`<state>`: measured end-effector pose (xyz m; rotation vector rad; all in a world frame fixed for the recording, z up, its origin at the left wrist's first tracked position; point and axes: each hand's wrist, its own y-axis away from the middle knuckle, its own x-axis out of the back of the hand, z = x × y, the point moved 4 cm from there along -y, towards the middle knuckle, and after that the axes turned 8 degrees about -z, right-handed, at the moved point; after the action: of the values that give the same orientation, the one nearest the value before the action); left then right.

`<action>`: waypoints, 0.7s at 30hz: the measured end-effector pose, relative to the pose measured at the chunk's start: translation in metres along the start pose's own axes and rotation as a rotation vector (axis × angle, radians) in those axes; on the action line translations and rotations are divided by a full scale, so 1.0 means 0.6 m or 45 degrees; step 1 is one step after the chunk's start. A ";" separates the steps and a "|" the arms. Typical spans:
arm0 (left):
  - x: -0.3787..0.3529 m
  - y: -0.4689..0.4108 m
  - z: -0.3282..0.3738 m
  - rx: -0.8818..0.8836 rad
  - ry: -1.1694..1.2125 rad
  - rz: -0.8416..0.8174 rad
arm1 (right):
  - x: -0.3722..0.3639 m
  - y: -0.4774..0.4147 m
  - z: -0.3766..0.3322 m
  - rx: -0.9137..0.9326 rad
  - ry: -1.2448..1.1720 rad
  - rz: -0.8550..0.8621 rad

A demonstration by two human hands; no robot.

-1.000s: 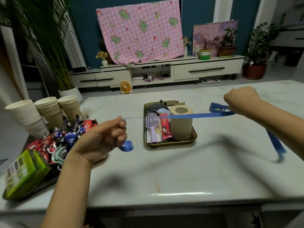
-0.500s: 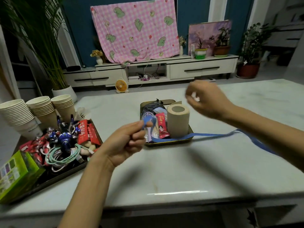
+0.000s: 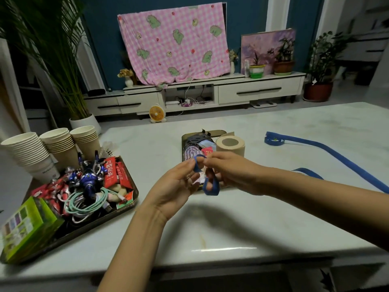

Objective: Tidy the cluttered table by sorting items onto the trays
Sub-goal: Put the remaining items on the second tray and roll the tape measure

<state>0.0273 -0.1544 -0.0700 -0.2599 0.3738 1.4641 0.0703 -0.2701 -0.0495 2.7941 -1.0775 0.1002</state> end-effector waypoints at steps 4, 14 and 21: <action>-0.012 -0.007 -0.006 -0.135 0.245 -0.054 | -0.021 0.003 0.001 -0.139 -0.630 -0.212; 0.007 -0.010 -0.003 -0.033 0.116 -0.086 | -0.016 -0.006 0.021 -0.100 -0.299 -0.273; -0.001 -0.003 -0.022 0.109 -0.408 0.087 | 0.001 -0.001 0.007 0.208 0.985 0.170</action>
<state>0.0280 -0.1604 -0.0817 0.0579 0.1855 1.5236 0.0710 -0.2708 -0.0537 2.4059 -1.0501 1.2063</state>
